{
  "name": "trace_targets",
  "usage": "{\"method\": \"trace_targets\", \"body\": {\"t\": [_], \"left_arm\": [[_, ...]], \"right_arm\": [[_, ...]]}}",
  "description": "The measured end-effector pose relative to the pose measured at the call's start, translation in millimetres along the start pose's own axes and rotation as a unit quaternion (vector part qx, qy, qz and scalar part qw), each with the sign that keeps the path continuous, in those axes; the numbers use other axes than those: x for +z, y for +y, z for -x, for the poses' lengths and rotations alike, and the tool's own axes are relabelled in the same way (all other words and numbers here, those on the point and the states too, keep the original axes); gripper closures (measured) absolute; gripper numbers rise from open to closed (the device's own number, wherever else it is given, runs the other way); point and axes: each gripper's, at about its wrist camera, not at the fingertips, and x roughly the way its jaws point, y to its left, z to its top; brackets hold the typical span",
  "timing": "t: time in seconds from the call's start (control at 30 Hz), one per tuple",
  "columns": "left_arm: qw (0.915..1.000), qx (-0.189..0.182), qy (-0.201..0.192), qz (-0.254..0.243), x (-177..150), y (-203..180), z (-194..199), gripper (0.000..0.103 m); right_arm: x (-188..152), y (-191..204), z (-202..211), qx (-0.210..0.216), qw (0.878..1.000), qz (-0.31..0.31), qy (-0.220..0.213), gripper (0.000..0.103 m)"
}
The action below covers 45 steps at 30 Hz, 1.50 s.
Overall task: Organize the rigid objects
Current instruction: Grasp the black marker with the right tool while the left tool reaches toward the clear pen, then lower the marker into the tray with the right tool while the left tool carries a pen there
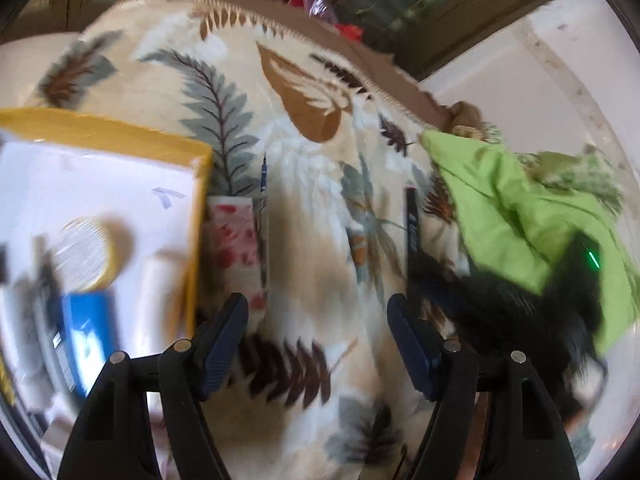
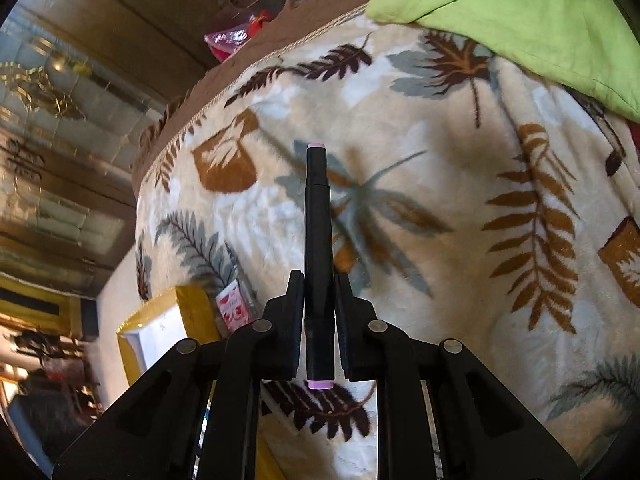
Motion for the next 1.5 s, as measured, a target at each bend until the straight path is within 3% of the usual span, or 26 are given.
{"method": "trace_targets", "body": {"t": [0.1, 0.2, 0.27, 0.33, 0.4, 0.63, 0.73, 0.83, 1.07, 1.17, 1.2, 1.3, 1.5], "left_arm": [[0.9996, 0.019, 0.019, 0.002, 14, -3, -21, 0.041], [0.9980, 0.052, 0.036, -0.009, 22, -7, -43, 0.056], [0.9968, 0.063, 0.049, -0.011, 25, -7, -54, 0.058], [0.9952, 0.082, 0.050, -0.019, 26, -9, -62, 0.065], [0.9923, 0.112, 0.051, -0.018, 27, -13, -66, 0.066], [0.9854, 0.157, 0.056, -0.035, 19, -19, -73, 0.067], [0.9904, 0.128, 0.047, -0.027, 18, -18, -64, 0.067], [0.9856, 0.161, 0.038, -0.036, 21, -20, -59, 0.067], [0.9740, 0.208, 0.078, -0.046, 22, -15, -85, 0.068], [0.9738, 0.213, 0.062, -0.049, 22, -18, -84, 0.074], [0.9725, 0.220, 0.056, -0.054, 20, -17, -82, 0.086], [0.9778, 0.198, 0.048, -0.048, 18, -12, -80, 0.097], [0.9932, 0.105, 0.046, -0.020, 3, 7, -55, 0.096]], "right_arm": [[5, -9, -2, 0.009, 1.000, -0.010, 0.000, 0.088], [7, -15, -5, 0.019, 1.000, -0.020, 0.006, 0.088], [8, -15, -5, 0.022, 1.000, -0.021, 0.006, 0.088], [8, -16, -4, 0.026, 0.999, -0.022, 0.005, 0.088], [8, -17, -4, 0.028, 0.999, -0.024, 0.006, 0.088], [9, -19, -2, 0.034, 0.999, -0.029, 0.006, 0.088], [9, -19, -1, 0.035, 0.999, -0.029, 0.005, 0.088], [9, -19, -1, 0.035, 0.999, -0.030, 0.005, 0.088], [7, -17, -1, 0.038, 0.999, -0.029, 0.008, 0.088], [7, -17, -1, 0.037, 0.999, -0.030, 0.006, 0.088], [7, -18, -1, 0.037, 0.999, -0.031, 0.006, 0.088], [8, -20, -2, 0.037, 0.999, -0.033, 0.007, 0.088], [8, -18, -3, 0.042, 0.999, -0.027, 0.008, 0.088]]}}
